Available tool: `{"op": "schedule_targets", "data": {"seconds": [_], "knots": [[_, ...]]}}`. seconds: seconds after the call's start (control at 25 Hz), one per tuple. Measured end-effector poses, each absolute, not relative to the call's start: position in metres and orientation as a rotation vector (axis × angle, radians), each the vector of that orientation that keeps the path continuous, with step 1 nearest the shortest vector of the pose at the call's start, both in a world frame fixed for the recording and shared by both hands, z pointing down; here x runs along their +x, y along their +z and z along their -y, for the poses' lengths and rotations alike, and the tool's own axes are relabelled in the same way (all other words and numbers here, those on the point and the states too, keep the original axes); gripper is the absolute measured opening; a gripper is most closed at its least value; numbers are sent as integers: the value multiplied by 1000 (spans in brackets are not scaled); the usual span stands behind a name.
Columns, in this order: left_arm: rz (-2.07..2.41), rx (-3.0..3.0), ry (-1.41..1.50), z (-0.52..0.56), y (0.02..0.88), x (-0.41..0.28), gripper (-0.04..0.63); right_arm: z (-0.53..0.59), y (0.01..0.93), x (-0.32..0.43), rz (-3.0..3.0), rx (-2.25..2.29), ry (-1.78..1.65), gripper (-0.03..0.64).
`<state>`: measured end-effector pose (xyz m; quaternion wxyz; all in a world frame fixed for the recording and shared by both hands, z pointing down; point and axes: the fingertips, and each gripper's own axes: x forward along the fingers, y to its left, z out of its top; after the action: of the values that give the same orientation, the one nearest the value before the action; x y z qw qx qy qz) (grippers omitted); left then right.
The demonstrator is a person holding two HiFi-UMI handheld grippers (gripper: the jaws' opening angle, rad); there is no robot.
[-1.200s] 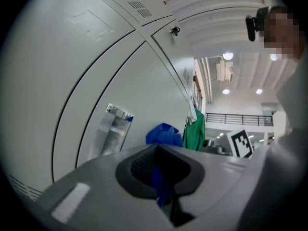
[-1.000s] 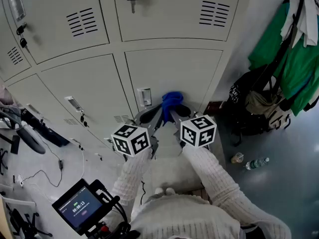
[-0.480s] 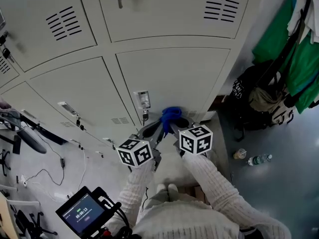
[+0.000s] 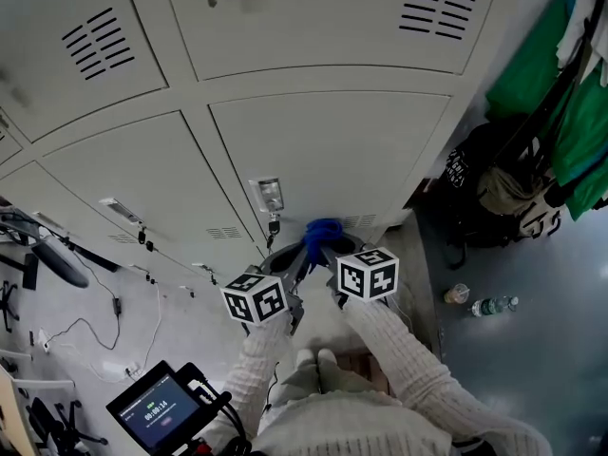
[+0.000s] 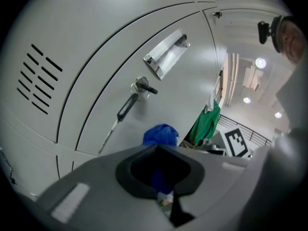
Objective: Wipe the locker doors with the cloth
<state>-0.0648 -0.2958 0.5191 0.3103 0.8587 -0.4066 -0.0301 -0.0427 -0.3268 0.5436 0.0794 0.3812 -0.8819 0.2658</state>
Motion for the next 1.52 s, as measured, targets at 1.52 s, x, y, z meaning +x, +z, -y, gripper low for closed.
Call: {"op": "schedule_targets", "data": {"seconds": [1.52], "knots": [[876,2943,-386,278,248,21,6,319,201,66,2651,1684,-476,52]]}}
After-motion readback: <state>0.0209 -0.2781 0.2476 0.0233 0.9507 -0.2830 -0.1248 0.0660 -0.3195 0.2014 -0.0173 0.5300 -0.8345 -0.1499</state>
